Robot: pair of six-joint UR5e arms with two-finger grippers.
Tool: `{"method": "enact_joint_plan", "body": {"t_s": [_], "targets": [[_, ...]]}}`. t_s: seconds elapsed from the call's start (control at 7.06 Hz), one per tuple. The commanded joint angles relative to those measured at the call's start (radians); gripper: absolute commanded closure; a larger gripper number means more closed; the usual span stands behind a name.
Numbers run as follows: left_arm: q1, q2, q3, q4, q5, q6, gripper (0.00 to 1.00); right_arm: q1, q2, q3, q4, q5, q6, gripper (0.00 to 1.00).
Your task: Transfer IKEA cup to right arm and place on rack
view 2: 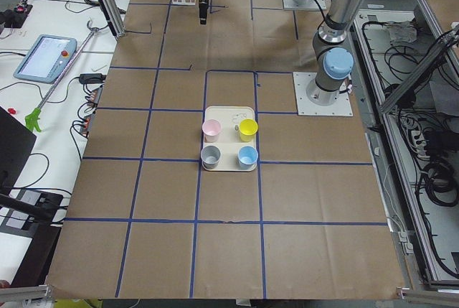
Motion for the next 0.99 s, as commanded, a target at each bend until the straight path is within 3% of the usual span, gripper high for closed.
{"method": "enact_joint_plan", "body": {"t_s": [0.0,0.14,0.28,0.43,0.71,0.85], "targets": [[0.0,0.001,0.0,0.001,-0.001,0.0,0.0,0.015,-0.088,-0.019,0.03,-0.002,-0.006,0.0],[0.0,0.001,0.0,0.001,-0.001,0.002,0.0,0.038,-0.152,-0.032,0.037,-0.012,-0.006,0.0],[0.0,-0.001,0.0,0.001,-0.001,0.02,0.0,0.043,-0.187,-0.031,0.199,-0.009,-0.003,0.0],[0.0,-0.001,-0.002,0.001,-0.001,0.037,0.0,0.072,-0.255,-0.043,0.45,-0.017,-0.011,0.0],[0.0,-0.003,0.0,0.002,-0.001,0.035,0.0,0.202,-0.353,-0.075,0.791,-0.171,0.006,0.0],[0.0,-0.003,0.0,0.002,-0.001,0.035,0.0,0.269,-0.37,-0.077,0.885,-0.275,0.117,0.0]]}}
